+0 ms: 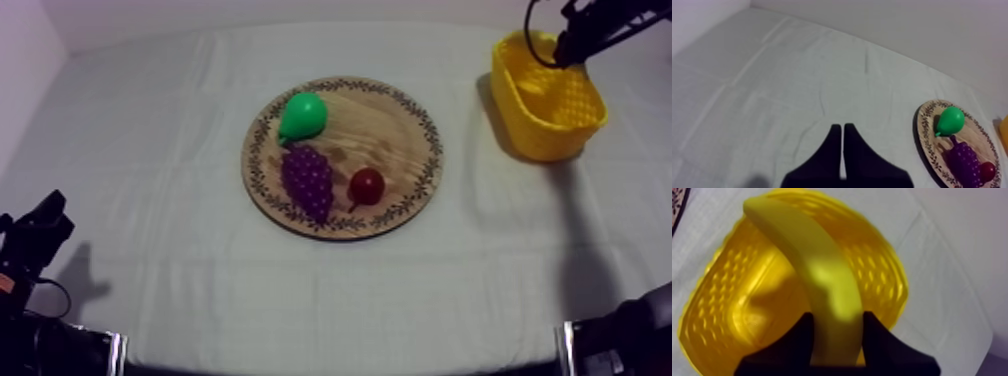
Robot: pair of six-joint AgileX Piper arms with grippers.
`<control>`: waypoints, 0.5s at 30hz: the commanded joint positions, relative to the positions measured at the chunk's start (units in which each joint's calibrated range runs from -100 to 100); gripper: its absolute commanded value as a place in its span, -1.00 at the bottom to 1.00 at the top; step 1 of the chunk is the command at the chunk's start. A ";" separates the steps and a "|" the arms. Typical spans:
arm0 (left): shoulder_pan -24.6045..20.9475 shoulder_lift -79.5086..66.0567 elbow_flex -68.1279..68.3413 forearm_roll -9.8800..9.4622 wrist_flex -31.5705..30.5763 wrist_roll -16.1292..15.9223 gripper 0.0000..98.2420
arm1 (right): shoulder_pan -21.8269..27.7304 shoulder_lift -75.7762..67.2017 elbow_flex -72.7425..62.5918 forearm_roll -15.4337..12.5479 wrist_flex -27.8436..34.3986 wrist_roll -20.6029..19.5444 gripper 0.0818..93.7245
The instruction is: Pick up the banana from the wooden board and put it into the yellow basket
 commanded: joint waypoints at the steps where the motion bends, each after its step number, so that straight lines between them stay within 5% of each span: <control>1: -0.01 -0.03 0.02 0.00 -0.01 0.01 -1.00 | 0.38 -0.07 2.89 0.06 -0.88 -0.03 -0.35; 15: -0.01 -0.03 0.02 0.00 -0.01 -0.01 -1.00 | 2.10 1.77 8.39 -0.72 -5.85 0.17 -0.32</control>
